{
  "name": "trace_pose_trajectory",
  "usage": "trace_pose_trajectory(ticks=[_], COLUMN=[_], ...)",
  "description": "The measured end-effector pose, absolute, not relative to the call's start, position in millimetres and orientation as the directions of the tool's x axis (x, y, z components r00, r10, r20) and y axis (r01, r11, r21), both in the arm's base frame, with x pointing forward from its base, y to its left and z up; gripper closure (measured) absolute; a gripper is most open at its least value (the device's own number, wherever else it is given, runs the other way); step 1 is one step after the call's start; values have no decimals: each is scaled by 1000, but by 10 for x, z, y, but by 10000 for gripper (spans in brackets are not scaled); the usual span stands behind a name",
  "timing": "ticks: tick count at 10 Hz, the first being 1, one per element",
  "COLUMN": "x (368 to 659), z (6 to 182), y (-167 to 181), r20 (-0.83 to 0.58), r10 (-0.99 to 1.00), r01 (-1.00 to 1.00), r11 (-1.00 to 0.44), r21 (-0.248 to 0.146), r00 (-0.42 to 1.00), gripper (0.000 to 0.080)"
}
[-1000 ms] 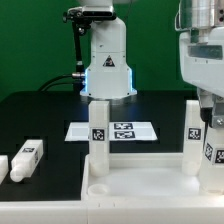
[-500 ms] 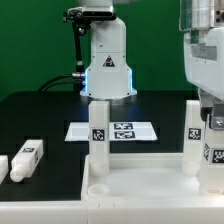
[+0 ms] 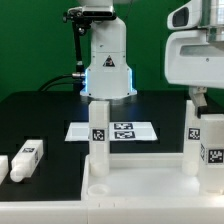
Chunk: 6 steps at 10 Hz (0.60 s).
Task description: Assemble desk
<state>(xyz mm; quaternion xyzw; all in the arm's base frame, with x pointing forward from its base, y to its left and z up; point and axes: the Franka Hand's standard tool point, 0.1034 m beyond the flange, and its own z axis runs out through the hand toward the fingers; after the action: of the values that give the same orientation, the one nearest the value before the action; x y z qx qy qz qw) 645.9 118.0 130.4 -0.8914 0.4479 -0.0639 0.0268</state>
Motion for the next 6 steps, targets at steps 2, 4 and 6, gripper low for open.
trace_pose_trajectory(ticks=[2,4,6], x=[6493,6488,6494], z=[1282,1240,1241], y=[1179,1136,1129], r20=[142,142,144], r10=[-511,-293,-314], r01=[-506,-291,-312], r11=[-860,-956,-949], r21=[-71,-36,-39], r00=[848,946,938], gripper=[150,150,238])
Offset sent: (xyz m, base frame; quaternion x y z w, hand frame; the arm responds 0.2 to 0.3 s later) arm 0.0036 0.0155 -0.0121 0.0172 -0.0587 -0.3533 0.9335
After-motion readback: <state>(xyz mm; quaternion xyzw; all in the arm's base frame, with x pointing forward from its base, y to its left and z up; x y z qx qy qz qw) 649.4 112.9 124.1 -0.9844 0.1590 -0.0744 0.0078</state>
